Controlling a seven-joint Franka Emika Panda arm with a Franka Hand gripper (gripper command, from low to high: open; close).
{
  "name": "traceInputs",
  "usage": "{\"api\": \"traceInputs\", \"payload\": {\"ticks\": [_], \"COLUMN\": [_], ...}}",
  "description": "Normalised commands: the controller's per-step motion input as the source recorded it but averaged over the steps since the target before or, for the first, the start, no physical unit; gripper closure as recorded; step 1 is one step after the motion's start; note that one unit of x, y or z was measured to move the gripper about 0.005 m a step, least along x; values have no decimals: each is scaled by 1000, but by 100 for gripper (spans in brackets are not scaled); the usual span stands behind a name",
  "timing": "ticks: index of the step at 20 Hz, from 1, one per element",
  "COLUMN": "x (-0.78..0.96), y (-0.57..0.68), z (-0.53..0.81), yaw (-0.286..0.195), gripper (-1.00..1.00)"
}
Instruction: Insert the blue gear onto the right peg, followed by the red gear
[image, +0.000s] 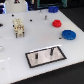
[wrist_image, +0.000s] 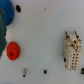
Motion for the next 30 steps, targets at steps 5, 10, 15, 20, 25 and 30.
{"api": "traceInputs", "payload": {"ticks": [5, 10, 15, 20, 25, 30], "x": [-300, -233, -75, -11, -22, -20], "y": [601, 635, 685, 611, 448, 305], "z": [-2, 17, -70, -205, -364, -414], "yaw": [0, 0, 0, 0, 0, 0], "gripper": [-100, -100, -100, -100, -100, -100]}}
